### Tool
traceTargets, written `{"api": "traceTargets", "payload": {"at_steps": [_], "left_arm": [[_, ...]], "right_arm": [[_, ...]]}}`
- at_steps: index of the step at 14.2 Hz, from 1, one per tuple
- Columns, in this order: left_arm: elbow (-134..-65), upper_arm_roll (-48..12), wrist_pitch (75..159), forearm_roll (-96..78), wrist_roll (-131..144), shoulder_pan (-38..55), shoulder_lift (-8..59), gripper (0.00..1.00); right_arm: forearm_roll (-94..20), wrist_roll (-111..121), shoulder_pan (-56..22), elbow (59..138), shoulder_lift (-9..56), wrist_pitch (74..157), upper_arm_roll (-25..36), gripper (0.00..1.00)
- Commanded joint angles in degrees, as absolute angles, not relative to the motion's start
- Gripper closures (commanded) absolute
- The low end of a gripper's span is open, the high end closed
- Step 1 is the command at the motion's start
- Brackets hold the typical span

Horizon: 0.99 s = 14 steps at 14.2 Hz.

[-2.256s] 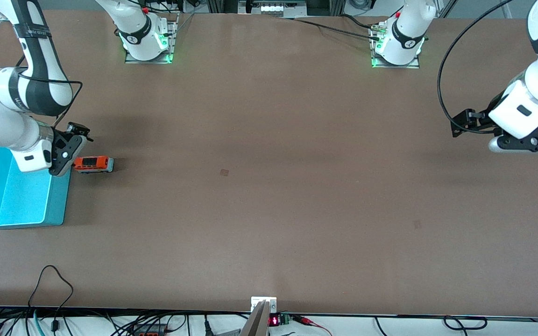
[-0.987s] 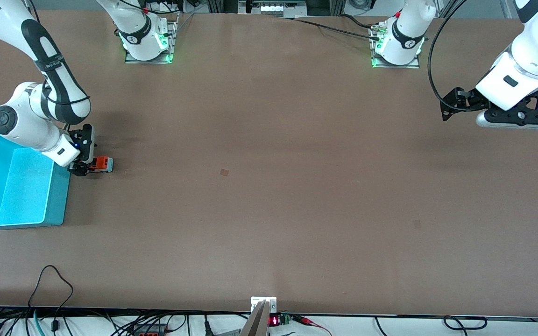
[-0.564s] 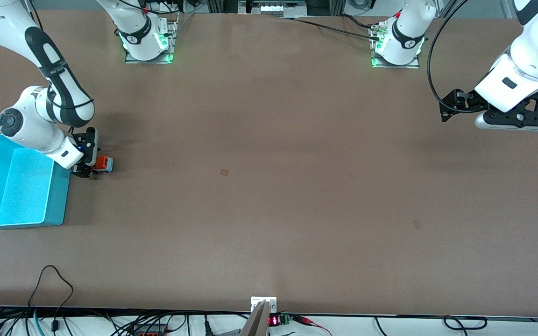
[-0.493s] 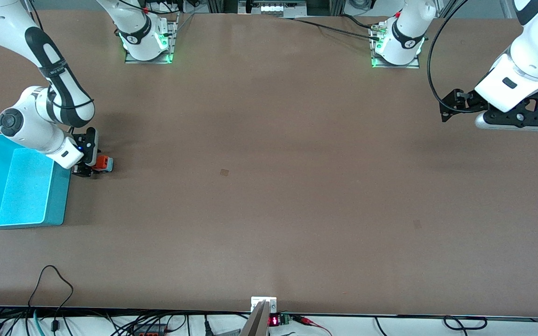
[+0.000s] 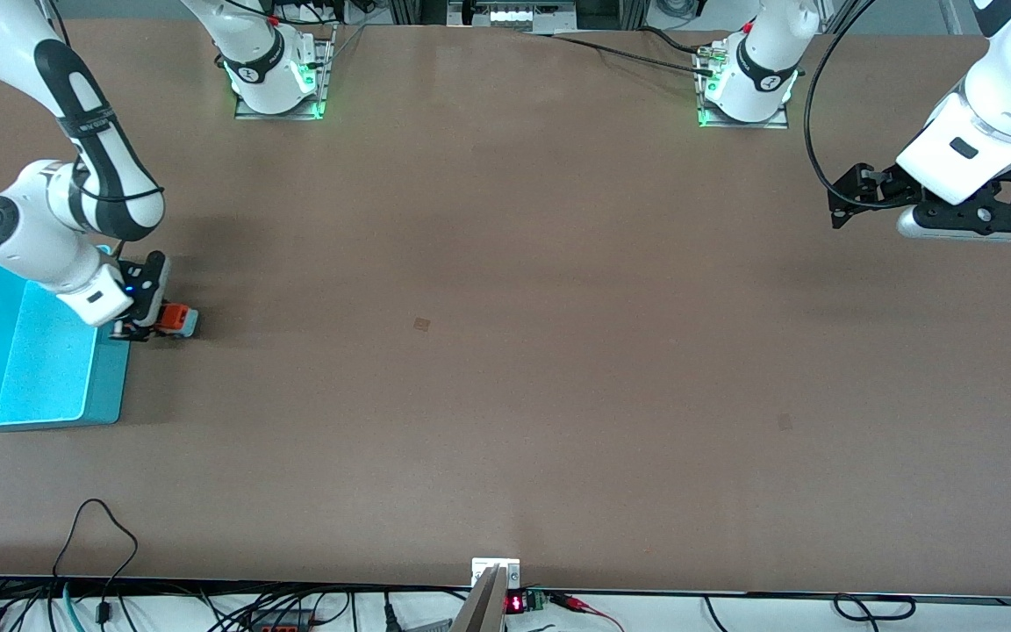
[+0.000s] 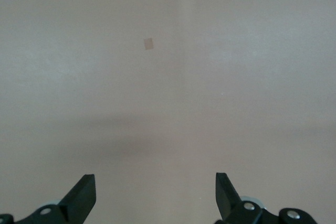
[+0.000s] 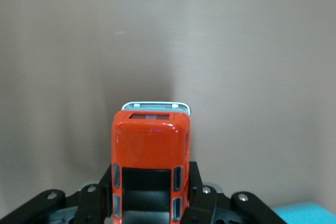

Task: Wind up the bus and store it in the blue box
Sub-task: 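Carry the bus with the right gripper into the cyan box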

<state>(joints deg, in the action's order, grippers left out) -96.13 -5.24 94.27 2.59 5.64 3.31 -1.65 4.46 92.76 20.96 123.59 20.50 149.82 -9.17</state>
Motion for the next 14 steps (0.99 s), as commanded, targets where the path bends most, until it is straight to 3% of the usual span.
{"api": "traceTargets", "payload": {"at_steps": [1, 8, 14], "left_arm": [[-94.3, -5.3, 93.7, 1.8, 5.4, 3.4, -0.7, 0.00], [-94.3, -5.3, 93.7, 1.8, 5.3, 3.3, -0.7, 0.00], [-93.8, -5.2, 93.7, 1.9, 5.3, 2.7, -0.6, 0.00]], "right_arm": [[-0.3, 85.8, 21.8, 119.0, 18.5, 149.0, -9.9, 1.00], [-4.0, 70.8, 22.1, 110.6, 17.0, 143.1, -9.6, 1.00], [-4.4, 43.4, 22.4, 110.9, 18.0, 141.3, -2.5, 1.00]]}}
